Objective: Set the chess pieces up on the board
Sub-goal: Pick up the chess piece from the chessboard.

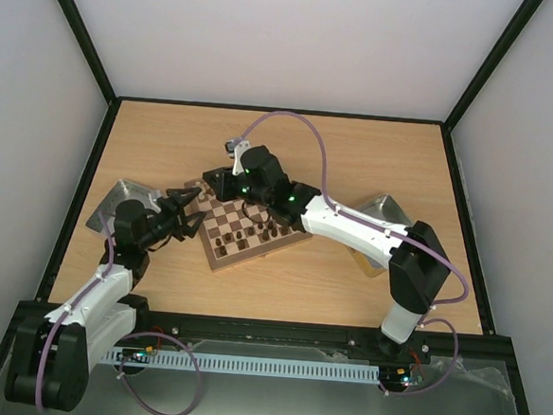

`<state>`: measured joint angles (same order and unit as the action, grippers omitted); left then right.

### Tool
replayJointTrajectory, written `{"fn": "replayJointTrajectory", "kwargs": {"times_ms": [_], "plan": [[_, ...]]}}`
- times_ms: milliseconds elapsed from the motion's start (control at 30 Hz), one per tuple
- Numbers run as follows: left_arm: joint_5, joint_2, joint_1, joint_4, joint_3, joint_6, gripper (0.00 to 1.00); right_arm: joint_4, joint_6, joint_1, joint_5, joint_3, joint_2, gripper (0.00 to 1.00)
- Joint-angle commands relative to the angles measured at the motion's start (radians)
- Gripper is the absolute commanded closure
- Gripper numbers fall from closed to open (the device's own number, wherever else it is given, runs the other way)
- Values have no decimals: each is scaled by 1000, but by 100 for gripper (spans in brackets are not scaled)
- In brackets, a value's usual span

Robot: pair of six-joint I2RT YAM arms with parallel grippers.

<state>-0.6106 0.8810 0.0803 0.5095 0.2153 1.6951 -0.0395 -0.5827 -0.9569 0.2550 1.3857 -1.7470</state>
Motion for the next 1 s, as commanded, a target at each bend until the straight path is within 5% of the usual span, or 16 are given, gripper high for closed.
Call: {"fn": "replayJointTrajectory", "kwargs": {"times_ms": [0,333,733,967], "plan": [[-29,3,7,201,-11,265,24,-75,-23,-3,63,-15,43,90],[-7,28,43,334,-12,436,25,-87,-26,-3,116,-16,56,90],[19,71,76,376,-15,442,66,-94,-33,-3,124,-23,59,90],[53,58,75,266,0,339,78,-139,-13,-3,97,-66,69,90]]}}
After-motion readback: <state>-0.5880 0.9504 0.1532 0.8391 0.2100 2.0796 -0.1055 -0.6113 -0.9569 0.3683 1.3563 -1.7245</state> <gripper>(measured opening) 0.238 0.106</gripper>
